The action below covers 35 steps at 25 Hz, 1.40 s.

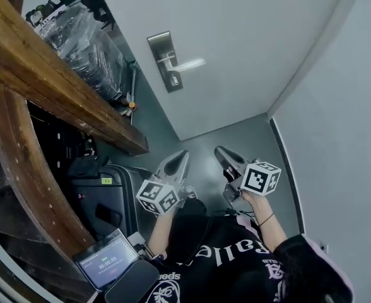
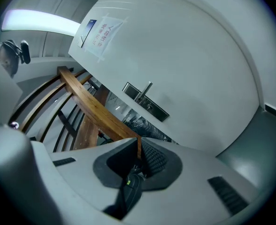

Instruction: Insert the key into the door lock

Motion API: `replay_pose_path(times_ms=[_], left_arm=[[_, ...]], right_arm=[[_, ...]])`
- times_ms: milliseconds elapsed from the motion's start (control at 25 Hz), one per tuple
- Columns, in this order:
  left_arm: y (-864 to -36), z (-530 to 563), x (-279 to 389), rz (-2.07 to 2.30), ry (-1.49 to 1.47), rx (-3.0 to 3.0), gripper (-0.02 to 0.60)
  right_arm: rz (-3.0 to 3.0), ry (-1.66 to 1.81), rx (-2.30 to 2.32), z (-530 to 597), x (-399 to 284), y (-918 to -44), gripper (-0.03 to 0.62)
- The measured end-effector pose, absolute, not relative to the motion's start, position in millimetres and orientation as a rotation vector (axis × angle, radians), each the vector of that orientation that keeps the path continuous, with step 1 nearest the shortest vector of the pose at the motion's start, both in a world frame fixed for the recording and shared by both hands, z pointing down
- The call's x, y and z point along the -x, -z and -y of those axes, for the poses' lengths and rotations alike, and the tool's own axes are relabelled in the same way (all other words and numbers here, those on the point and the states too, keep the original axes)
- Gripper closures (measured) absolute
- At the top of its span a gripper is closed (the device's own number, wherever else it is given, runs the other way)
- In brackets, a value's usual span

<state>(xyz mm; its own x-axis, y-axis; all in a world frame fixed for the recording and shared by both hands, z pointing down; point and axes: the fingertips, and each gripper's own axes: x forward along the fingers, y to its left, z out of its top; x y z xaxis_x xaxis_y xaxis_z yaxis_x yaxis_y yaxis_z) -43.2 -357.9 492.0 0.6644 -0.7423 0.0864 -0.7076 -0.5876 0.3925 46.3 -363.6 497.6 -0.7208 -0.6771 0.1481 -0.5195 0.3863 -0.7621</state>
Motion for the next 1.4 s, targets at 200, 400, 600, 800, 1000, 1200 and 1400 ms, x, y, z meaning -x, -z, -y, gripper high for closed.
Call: replay_pose_path(times_ms=[200, 400, 600, 800, 1000, 1200, 1400], left_arm=[[-497, 302, -13, 1.128, 0.123, -2.478, 0.577], [-509, 233, -60, 1.138, 0.106, -2.451, 0.577], [-520, 171, -78, 1.181, 0.024, -2.408, 0.577], [-517, 142, -70, 1.250, -0.007, -2.379, 0.577], [-519, 116, -69, 1.236, -0.025, -2.370, 0.577], [-519, 80, -66, 1.181, -0.036, -2.399, 0.577], [-522, 22, -19, 1.204, -0.058, -2.405, 0.577]], right_arm=[[-2.467, 1.270, 1.049, 294, -99, -505, 0.560], [-2.527, 1.275, 1.021, 228, -140, -516, 0.562], [-2.615, 1.326, 0.948, 174, -149, -535, 0.562], [-2.634, 1.362, 0.876, 150, -140, -541, 0.562], [-2.653, 1.328, 0.867, 131, -131, -535, 0.562], [-2.648, 1.322, 0.904, 105, -125, -538, 0.562], [-2.636, 1.351, 0.936, 54, -93, -545, 0.562]])
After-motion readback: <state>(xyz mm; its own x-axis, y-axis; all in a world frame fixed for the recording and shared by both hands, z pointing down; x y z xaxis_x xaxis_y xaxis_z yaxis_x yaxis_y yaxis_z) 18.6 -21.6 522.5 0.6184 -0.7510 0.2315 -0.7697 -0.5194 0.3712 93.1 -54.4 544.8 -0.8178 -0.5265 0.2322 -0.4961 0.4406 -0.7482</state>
